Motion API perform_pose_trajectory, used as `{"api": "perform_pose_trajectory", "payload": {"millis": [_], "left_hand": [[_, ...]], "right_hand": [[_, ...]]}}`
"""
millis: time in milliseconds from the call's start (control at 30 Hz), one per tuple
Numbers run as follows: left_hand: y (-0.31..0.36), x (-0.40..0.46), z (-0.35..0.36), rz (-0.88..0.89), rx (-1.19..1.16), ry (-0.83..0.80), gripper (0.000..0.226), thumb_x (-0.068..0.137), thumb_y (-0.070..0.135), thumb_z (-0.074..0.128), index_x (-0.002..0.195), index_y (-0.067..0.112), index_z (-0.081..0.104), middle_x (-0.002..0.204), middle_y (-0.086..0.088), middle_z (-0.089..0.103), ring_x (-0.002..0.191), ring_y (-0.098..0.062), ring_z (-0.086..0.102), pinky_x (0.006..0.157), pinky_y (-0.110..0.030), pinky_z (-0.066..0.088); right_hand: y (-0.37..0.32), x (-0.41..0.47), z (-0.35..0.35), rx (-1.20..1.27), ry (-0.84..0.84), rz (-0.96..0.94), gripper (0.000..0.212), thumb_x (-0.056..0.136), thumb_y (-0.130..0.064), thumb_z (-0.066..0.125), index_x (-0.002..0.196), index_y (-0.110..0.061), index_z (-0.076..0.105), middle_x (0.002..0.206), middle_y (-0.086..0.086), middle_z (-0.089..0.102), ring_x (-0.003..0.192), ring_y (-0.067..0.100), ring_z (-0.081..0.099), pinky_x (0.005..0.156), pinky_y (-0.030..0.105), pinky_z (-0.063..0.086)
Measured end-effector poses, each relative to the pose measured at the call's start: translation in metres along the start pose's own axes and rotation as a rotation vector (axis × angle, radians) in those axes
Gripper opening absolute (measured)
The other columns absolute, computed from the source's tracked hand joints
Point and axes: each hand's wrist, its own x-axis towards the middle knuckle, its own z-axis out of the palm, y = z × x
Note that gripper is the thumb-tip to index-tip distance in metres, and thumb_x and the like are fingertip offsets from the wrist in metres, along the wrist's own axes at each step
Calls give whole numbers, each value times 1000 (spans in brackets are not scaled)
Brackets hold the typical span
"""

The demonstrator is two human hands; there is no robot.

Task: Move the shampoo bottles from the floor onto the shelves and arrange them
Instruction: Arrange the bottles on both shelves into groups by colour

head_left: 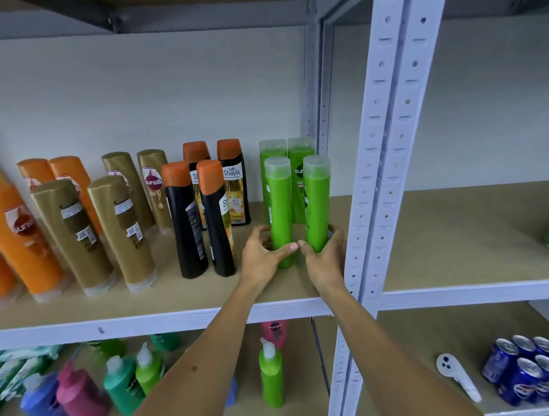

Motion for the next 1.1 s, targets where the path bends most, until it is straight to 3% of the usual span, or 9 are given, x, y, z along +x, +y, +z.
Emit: {"api": "perform_pose_trajectory", "payload": {"millis": [267,400,500,600,667,767,900,1000,1100], "left_hand": [[1,-1,2,50,93,62,82,51,45,90,119,17,54,103,3,69,92,-8,65,80,-26,54],[0,-1,0,52,84,66,76,51,45,90,113,23,51,101,6,68,92,-6,64,80,-27,54],[2,-3,-1,64,13,-29,70,63,33,88,119,28,46,107,15,62,99,3,59,83,-19,49],[-4,0,-3,54,-91,-135,68,75,17,80,131,26,42,120,5,62,110,-8,60,94,-31,50],[-5,-1,-3,25,-116,-113,70,75,11,77,132,27,39,122,-1,62,112,-13,61,97,-40,50],[-6,-2,-1,2,-91,-70,59,77,12,74,123,28,40,122,-1,62,113,-13,60,99,-46,48],[-17,7,-3,-26,-59,-80,59,79,24,65,134,31,44,139,-7,50,128,-16,49,107,-45,42],[-10,4,-4,-18,-131,-70,53,93,0,51,141,17,38,133,-6,56,117,-12,56,101,-34,47],[-7,2,-3,-8,-203,-47,46,95,-1,49,136,17,36,121,-6,61,102,-5,62,86,-24,51]], "right_hand": [[17,4,2,-62,36,-63,60,90,-15,53,141,-26,24,139,3,45,129,26,43,111,48,31],[21,5,2,-65,48,-102,60,89,-11,50,141,-26,24,139,4,45,129,28,43,110,50,32],[22,5,2,-59,62,-115,60,89,-10,49,142,-23,26,140,4,44,129,27,41,110,50,31],[25,5,2,-59,83,-143,63,86,-11,46,143,-25,24,141,1,42,130,24,40,111,49,30],[26,5,3,-49,86,-141,65,85,-13,45,144,-28,22,143,0,42,131,24,40,111,49,30],[25,3,4,-49,107,-123,62,89,-7,46,144,-25,24,140,3,44,128,25,43,110,49,32],[27,3,5,-83,107,-137,67,84,-19,42,145,-32,18,144,0,39,132,26,39,111,51,30],[25,4,5,-73,108,-132,68,87,-29,49,147,-29,16,147,0,37,136,24,35,113,50,28],[24,5,4,-104,114,-125,66,91,-28,56,145,-23,19,144,1,41,134,24,38,112,49,29]]}}
